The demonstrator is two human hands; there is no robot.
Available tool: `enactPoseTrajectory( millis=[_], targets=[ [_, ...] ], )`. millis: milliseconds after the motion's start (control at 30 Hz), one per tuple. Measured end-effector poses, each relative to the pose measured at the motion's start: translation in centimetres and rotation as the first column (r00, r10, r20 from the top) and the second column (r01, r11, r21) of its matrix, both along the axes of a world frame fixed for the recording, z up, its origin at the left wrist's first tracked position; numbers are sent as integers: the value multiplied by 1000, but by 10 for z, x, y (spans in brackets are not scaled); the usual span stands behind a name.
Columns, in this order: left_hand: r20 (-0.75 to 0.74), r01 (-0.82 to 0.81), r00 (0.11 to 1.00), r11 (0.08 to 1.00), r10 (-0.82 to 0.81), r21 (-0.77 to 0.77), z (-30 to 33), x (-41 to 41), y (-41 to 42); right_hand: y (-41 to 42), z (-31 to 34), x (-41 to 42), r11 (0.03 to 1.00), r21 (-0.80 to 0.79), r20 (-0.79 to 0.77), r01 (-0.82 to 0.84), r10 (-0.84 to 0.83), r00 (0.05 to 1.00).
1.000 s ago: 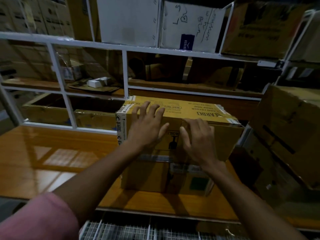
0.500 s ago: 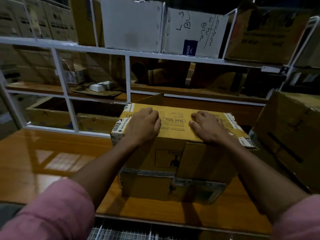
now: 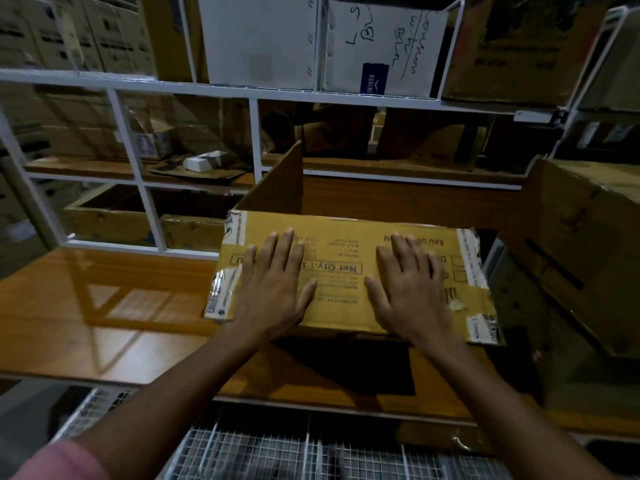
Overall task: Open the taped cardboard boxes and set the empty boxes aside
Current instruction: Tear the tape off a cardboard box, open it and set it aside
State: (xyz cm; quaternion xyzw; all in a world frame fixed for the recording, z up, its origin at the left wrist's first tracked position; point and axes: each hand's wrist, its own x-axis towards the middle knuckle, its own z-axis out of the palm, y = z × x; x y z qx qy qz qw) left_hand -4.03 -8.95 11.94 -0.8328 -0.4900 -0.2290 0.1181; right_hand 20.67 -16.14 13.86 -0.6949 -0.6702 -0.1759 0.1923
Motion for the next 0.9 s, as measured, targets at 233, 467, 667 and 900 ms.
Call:
enactPoseTrajectory(
  millis=[233,467,667,900],
  targets=[
    [-78,67,995,993,-59,101,-44,-6,-17,-33,-65,-18,995,103,41,-9,5,999],
    [-136,75,989,981,-50,178,-104,-13,-24,-47,-120,-9,997,62,107,-39,32,994],
    [-175,37,984,978,0,206,-160,-15,-28,-27,-148,-5,972,-229,-57,-49,37,998],
    [-150,63,988,966,-26,250,-183,0,-24,-12,-176,-10,959,-281,-59,-35,19,998]
  ],
)
